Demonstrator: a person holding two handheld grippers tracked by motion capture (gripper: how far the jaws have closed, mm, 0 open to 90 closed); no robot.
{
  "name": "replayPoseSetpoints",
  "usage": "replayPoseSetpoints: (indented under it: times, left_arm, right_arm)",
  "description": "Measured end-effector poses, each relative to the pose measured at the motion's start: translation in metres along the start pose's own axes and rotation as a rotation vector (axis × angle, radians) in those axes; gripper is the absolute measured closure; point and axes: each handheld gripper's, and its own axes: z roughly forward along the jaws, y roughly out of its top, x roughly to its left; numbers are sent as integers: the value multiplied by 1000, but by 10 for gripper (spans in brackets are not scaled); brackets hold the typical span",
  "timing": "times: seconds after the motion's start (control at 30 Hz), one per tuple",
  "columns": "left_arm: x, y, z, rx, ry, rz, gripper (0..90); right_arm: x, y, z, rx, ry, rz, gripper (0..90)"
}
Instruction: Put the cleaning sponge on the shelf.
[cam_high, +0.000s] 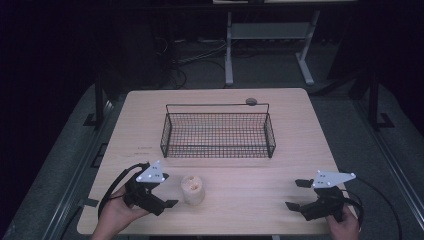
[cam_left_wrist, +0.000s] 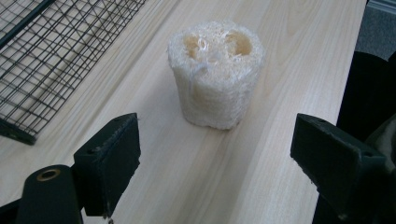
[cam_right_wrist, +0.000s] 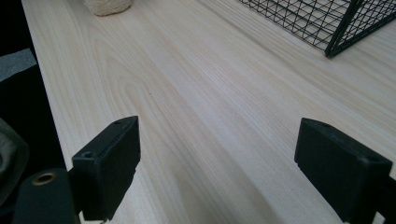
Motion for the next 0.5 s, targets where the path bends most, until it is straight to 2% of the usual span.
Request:
replayPoseSetpoints:
  times: [0.27, 0.5]
  left_arm:
    - [1, 11, 4, 2, -10, 13, 152]
    - [1, 18, 11, 26, -21, 28, 152]
  right_arm:
    - [0, 0, -1, -7, 2, -4, 137]
    - [0, 0, -1, -7, 4, -6, 138]
